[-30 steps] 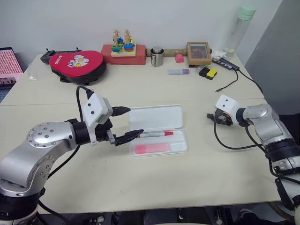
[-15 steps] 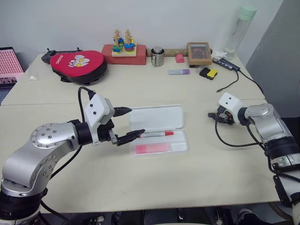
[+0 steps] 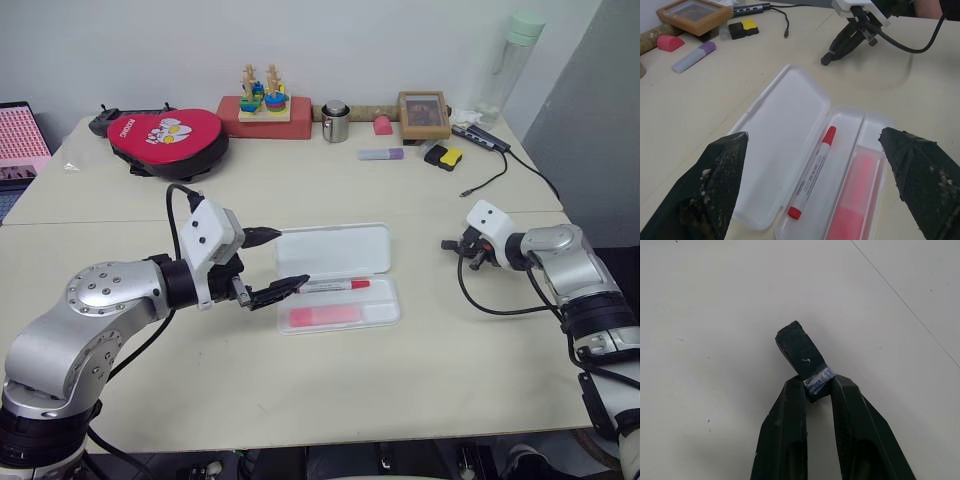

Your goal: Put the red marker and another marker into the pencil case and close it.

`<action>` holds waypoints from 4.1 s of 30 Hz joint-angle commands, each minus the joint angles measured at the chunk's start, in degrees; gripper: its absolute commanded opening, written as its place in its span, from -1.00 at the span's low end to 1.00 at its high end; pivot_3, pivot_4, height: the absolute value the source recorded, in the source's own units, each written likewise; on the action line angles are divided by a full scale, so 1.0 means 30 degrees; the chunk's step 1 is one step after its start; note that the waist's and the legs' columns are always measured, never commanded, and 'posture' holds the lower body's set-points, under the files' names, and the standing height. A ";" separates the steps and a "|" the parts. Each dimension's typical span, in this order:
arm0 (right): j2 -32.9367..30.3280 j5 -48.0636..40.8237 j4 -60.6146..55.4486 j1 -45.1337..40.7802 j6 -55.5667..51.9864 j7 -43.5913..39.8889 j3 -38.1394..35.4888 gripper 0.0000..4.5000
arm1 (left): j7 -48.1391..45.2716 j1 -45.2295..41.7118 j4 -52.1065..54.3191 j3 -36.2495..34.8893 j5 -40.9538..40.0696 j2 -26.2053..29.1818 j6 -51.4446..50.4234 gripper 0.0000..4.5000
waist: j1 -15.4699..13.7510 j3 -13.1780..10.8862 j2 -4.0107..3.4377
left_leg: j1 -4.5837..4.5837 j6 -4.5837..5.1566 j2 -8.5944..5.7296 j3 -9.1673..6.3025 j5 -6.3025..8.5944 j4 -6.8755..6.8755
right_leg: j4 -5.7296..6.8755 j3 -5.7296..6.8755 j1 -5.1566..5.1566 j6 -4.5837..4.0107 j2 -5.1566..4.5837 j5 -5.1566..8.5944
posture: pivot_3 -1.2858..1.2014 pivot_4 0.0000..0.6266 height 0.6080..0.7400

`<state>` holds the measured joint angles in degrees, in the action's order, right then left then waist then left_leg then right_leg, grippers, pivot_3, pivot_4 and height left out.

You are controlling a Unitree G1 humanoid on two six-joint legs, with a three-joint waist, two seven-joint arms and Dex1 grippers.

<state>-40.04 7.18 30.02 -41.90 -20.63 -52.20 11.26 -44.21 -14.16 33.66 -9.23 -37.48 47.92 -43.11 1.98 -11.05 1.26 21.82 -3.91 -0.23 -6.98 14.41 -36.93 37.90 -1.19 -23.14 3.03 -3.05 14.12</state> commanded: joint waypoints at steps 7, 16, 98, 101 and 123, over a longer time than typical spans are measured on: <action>-0.1120 -0.0642 -0.2596 0.1114 -0.1709 -0.1756 -0.0313 -0.86 | -0.0214 0.0390 0.0353 -0.0711 0.0019 0.0348 0.0390 1.00 | -0.0047 -0.0001 -0.0001 | 0.0011 0.0001 -0.0001 -0.0006 0.0001 0.0015 | -0.0009 0.0005 -0.0007 -0.0019 0.0000 -0.0009 | 0.03 -0.52 1.00; -0.2837 -0.4757 -1.1901 0.2811 -0.5789 -0.6352 -0.0759 -0.86 | -0.1406 0.1901 0.0762 -0.1427 -0.1080 0.1091 0.0004 1.00 | 0.0024 -0.0017 -0.0026 | 0.0029 0.0004 0.0004 -0.0007 0.0003 0.0034 | -0.0023 0.0011 -0.0027 0.0058 0.0000 0.0040 | 0.03 -0.52 1.00; 0.2276 -0.2768 -0.3850 -0.1740 0.0149 -0.1136 0.1603 -0.98 | -0.3674 0.6342 -0.0147 -0.7379 -0.1199 0.2809 0.0646 1.00 | 0.0030 -0.0037 -0.0055 | 0.0035 0.0004 0.0027 -0.0011 0.0003 0.0072 | -0.0042 0.0047 -0.0048 -0.0042 0.0004 0.0014 | 0.03 -0.52 1.00; 0.2813 -0.2438 -0.3252 -0.2154 0.0475 -0.1235 0.1823 -0.98 | -0.3613 0.6224 -0.0165 -0.7133 -0.1164 0.2810 0.0707 1.00 | 0.0068 -0.0039 -0.0058 | 0.0034 0.0003 0.0027 -0.0009 0.0003 0.0074 | -0.0041 0.0042 -0.0053 -0.0045 0.0005 0.0013 | 0.03 -0.52 1.00; 0.2256 -0.3397 -0.8140 -0.2154 -0.1494 -0.4773 0.1682 -0.98 | -0.2858 0.5927 -0.0077 -0.6764 -0.1218 0.2556 0.0622 1.00 | 0.0139 -0.0044 -0.0067 | 0.0033 0.0003 0.0028 -0.0018 0.0003 0.0093 | -0.0040 0.0049 -0.0058 -0.0047 0.0006 0.0011 | 0.03 -0.52 1.00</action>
<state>-32.52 -1.66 8.77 -48.20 -24.01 -65.55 17.24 -53.03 3.78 31.99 -28.90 -40.45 55.53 -41.80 2.39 -11.19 1.06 21.92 -3.90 -0.14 -7.03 14.42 -36.65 37.78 -1.04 -23.32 2.89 -3.04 14.15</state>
